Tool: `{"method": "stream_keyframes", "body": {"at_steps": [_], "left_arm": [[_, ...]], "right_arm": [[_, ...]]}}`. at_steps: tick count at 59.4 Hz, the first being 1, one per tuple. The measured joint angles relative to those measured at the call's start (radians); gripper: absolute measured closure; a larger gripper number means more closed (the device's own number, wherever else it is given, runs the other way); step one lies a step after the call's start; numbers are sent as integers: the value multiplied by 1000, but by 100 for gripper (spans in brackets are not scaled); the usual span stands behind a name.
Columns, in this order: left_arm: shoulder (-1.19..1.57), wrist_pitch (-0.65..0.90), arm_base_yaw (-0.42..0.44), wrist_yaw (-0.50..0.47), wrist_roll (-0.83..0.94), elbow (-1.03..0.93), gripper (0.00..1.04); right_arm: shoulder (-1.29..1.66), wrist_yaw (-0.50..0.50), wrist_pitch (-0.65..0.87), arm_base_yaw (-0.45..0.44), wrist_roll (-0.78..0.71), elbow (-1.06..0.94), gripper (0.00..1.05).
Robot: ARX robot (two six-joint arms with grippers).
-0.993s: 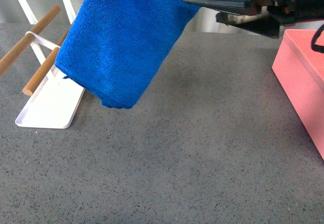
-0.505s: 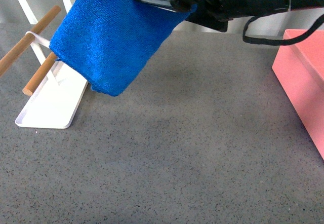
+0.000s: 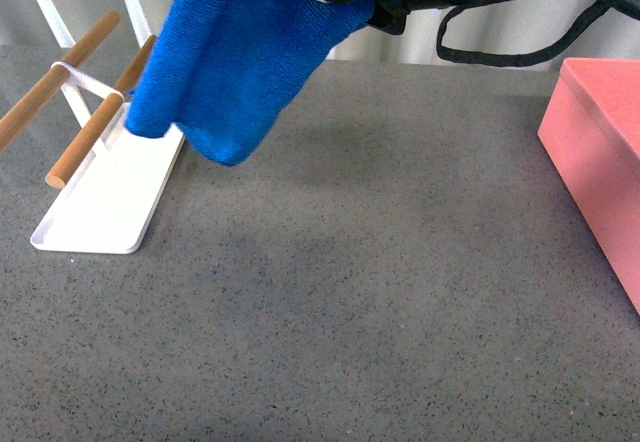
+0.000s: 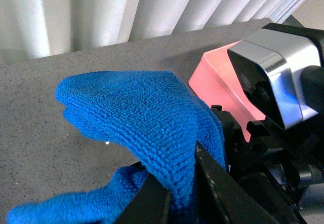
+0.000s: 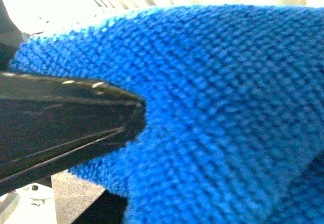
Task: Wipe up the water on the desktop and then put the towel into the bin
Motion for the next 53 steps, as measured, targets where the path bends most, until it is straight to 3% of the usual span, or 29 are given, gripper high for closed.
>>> {"method": "stream_keyframes", "body": {"at_steps": [14,34,53], "left_arm": [[0,0,0,2,0,0,56],[0,0,0,3,0,0,5],[0,0,0,3,0,0,7]], "right_arm": [[-16,5,-12,-17,-1,-6,98],[-70,33,-39,-31,-15,-34,99],[-123,63,-74,-56,-35,-70,99]]}}
